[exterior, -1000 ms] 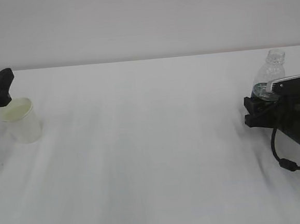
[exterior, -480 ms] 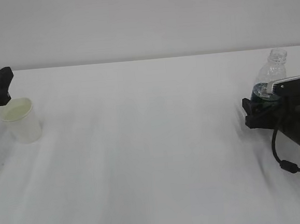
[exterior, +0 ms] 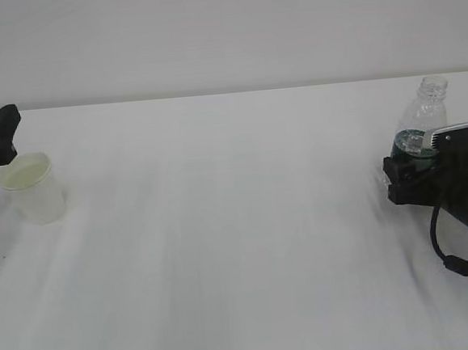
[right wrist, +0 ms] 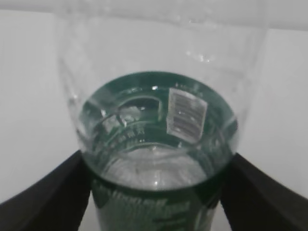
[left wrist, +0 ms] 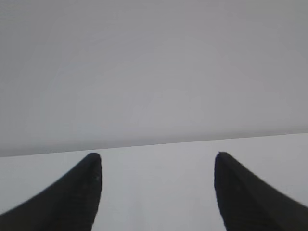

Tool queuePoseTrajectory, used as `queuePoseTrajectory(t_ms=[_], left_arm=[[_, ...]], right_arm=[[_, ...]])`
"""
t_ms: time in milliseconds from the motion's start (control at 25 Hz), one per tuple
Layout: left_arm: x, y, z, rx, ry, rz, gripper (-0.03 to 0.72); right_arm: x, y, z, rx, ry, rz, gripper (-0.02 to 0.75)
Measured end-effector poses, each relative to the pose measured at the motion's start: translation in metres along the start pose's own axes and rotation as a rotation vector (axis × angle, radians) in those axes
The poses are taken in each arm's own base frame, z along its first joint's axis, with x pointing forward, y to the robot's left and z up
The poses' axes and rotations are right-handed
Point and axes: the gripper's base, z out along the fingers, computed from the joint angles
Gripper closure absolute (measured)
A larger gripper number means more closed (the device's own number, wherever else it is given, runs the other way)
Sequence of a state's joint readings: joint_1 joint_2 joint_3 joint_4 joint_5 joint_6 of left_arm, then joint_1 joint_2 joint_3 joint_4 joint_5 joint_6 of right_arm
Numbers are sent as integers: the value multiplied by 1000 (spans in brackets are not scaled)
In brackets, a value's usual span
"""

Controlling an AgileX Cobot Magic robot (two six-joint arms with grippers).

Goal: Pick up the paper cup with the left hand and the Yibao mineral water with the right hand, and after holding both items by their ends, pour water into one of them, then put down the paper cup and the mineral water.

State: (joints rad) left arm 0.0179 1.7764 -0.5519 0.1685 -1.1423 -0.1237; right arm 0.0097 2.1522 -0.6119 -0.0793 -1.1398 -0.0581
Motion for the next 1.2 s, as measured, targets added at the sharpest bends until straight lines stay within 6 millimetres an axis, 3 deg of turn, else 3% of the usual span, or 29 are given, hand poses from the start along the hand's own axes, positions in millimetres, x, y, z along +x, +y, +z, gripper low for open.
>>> queuePoseTrajectory(t_ms=[200, 560, 1200], left_arm=[[-1, 0, 0, 0, -2, 0, 167], [-7, -1, -1, 1, -22, 3, 167], [-11, -1, -2, 5, -33, 7, 168]], right_arm=[[-8, -1, -6, 4, -23, 0, 125], [-5, 0, -13, 3, -4, 2, 126], [-24, 1, -45, 6, -39, -1, 140]])
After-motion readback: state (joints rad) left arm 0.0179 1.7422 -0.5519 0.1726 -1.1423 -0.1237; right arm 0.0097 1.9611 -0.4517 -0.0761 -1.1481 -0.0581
